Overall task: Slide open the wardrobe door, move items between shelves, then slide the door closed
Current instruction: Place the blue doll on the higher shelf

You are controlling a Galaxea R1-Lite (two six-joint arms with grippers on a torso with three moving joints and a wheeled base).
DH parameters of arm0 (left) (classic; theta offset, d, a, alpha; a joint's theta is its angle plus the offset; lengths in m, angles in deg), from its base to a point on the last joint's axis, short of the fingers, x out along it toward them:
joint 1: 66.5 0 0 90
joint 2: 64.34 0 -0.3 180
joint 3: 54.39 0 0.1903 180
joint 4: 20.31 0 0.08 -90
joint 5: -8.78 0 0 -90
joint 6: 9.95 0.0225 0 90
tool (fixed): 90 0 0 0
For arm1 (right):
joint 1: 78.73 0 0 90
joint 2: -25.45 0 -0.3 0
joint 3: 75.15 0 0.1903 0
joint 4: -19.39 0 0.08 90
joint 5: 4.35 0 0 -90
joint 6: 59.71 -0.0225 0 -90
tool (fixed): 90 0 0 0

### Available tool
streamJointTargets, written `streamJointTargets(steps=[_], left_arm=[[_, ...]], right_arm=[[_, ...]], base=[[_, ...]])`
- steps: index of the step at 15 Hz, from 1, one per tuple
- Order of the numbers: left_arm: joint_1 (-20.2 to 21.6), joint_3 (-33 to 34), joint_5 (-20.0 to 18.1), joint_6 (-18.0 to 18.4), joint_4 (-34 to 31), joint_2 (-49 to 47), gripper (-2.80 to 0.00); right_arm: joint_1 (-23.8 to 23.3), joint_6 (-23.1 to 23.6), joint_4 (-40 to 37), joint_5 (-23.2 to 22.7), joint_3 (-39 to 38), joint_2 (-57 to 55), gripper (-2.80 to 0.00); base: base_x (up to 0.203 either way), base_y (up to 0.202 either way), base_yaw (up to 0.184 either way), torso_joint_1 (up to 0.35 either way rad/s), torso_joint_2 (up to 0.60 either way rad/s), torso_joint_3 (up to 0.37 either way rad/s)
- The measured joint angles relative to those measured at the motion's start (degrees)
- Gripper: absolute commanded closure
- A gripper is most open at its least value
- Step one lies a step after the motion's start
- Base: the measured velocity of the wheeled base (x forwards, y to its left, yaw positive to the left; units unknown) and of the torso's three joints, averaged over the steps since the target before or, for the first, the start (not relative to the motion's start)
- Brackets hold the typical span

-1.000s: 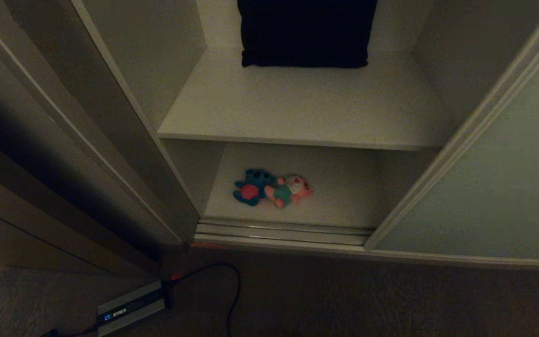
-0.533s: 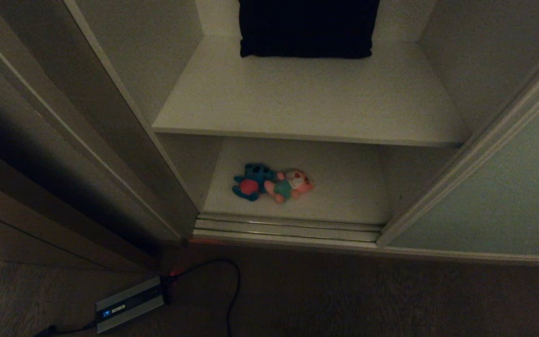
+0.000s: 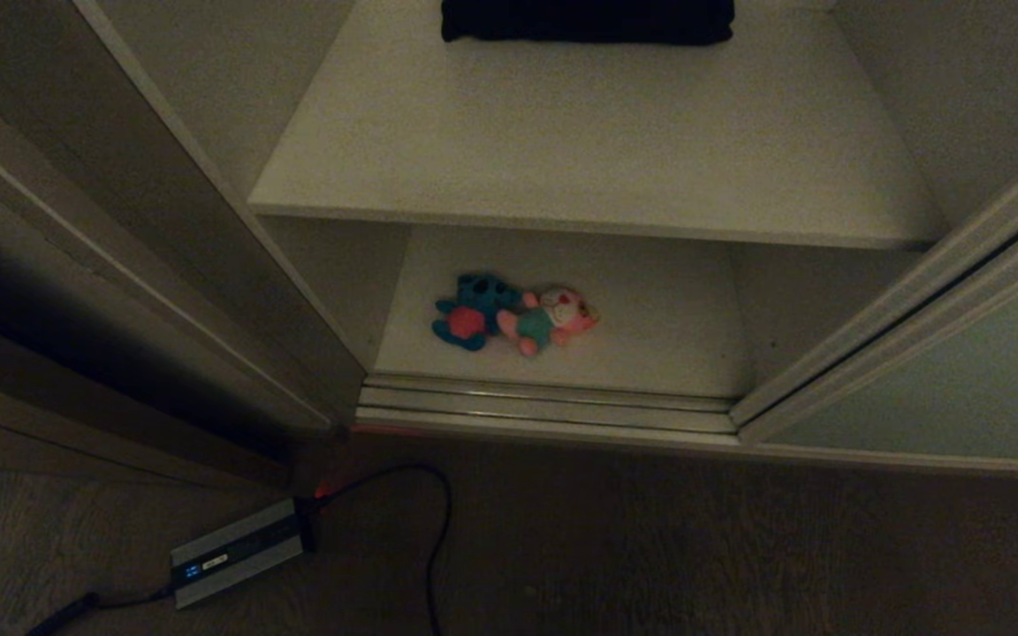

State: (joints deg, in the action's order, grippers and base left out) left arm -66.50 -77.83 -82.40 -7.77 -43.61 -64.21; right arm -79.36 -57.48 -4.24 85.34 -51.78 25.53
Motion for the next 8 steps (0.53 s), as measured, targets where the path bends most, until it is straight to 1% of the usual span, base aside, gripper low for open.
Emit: streamJointTargets(steps=[8], left_arm=[[0.0, -0.02, -0.05, 0.25, -0.02, -0.02, 0.0]], right_arm=[[0.0, 0.0, 0.01, -0.02, 0.0, 0.0, 0.0]], base=[[0.0, 0.0, 0.0, 0.0, 0.0, -0.197]])
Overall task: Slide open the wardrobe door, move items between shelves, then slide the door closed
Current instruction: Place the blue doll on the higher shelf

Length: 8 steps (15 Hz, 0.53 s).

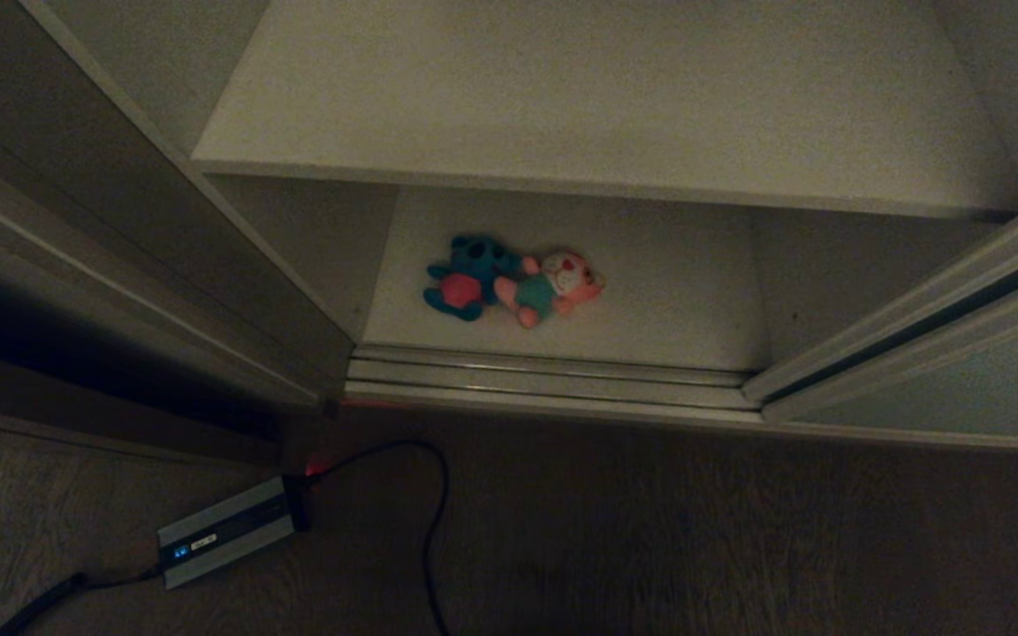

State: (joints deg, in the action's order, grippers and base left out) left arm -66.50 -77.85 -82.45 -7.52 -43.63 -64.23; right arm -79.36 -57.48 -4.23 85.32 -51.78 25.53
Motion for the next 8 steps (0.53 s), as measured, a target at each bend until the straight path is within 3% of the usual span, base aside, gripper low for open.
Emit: streamJointTargets(steps=[8], left_arm=[[0.0, 0.0, 0.0, 0.1, 0.02, 0.0, 0.0]], right_arm=[[0.0, 0.02, -0.04, 0.04, 0.0, 0.0, 0.0]], base=[[0.0, 0.0, 0.0, 0.002, 0.0, -0.199]])
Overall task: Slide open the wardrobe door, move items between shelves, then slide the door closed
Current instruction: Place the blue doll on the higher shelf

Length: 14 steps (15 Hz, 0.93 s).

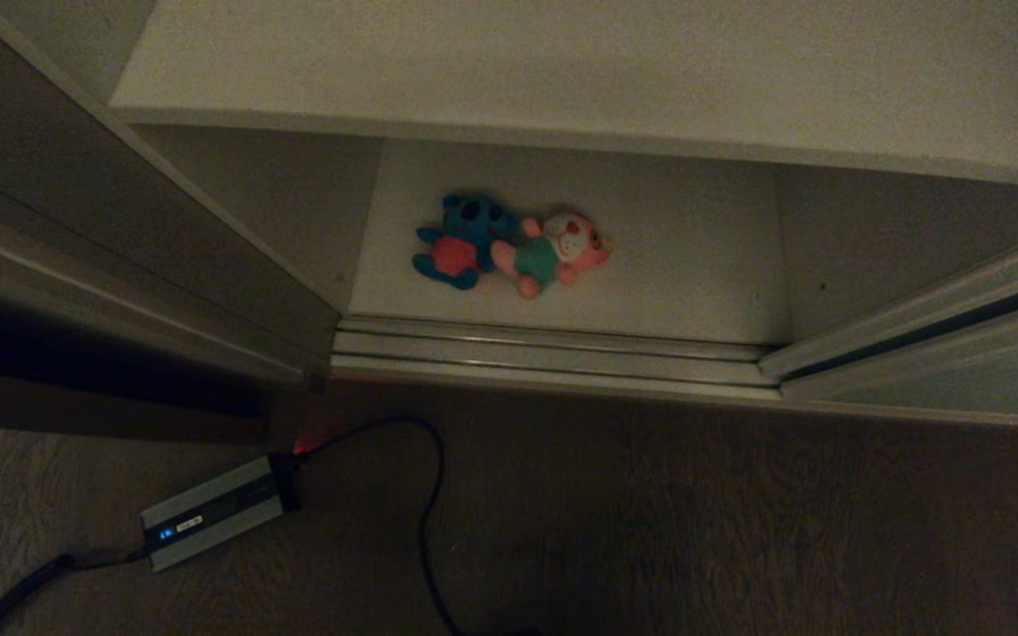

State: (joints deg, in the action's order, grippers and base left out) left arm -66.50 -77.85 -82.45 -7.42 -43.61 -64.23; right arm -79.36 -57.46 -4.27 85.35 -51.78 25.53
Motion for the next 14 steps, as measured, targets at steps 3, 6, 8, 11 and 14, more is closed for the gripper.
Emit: streamJointTargets(steps=[3, 6, 8, 11, 14], left_arm=[[0.0, 0.0, 0.02, -0.12, 0.0, -0.01, 0.0], [0.0, 0.02, 0.02, -0.25, 0.0, -0.01, 0.0], [0.0, 0.05, 0.0, -0.25, 0.02, -0.04, 0.0], [0.0, 0.05, 0.02, -0.32, 0.02, -0.04, 0.0], [0.0, 0.07, -0.03, 0.07, -0.11, -0.09, 0.0]], right_arm=[[0.0, -0.02, 0.0, -0.03, 0.0, 0.0, 0.0], [0.0, 0.0, 0.02, -0.01, 0.0, -0.02, 0.0], [0.0, 0.0, 0.02, -0.04, 0.0, -0.02, 0.0], [0.0, -0.02, 0.02, -0.04, 0.0, -0.05, 0.0], [0.0, 0.0, 0.02, -0.04, 0.0, -0.07, 0.0]], base=[[0.0, 0.0, 0.0, 0.003, 0.0, -0.198], [0.0, 0.0, 0.0, 0.004, 0.0, -0.199], [0.0, 0.0, 0.0, 0.006, 0.01, -0.2], [0.0, 0.0, 0.0, 0.006, 0.01, -0.198], [0.0, 0.0, 0.0, 0.001, 0.0, -0.119]])
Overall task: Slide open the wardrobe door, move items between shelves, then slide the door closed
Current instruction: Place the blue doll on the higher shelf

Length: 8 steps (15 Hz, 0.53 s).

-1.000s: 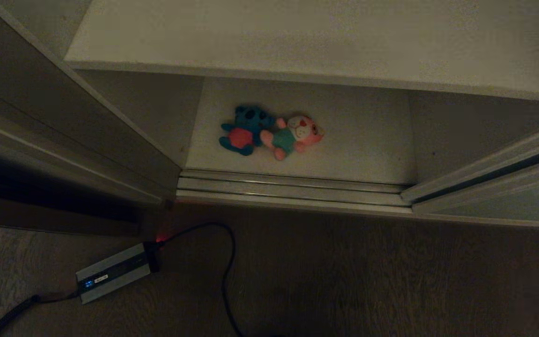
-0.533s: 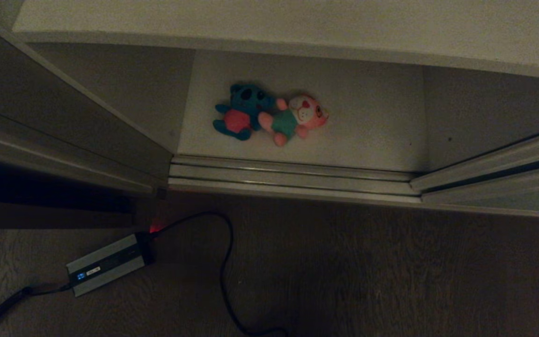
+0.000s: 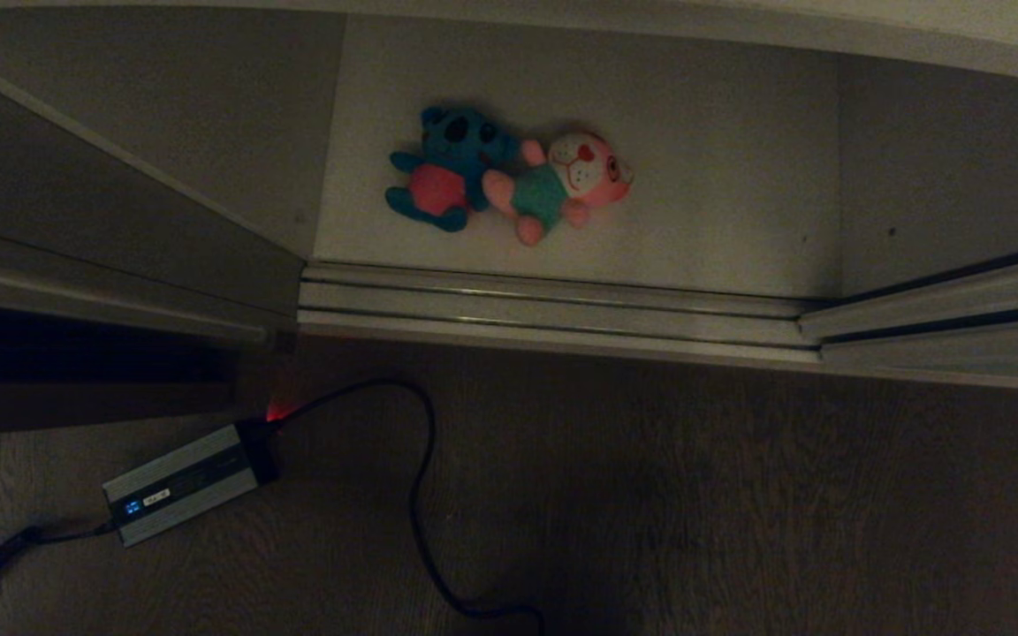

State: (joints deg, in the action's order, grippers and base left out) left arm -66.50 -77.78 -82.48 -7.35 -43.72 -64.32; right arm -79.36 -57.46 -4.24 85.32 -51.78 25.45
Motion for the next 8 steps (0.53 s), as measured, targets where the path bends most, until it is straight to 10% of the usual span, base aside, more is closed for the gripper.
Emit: streamJointTargets(steps=[8], left_arm=[[0.0, -6.31, -2.17, 2.1, 0.44, -1.42, 0.0]], right_arm=[[0.0, 0.0, 0.0, 0.0, 0.0, 0.0, 0.0]], base=[[0.0, 0.0, 0.0, 0.0, 0.0, -0.004]])
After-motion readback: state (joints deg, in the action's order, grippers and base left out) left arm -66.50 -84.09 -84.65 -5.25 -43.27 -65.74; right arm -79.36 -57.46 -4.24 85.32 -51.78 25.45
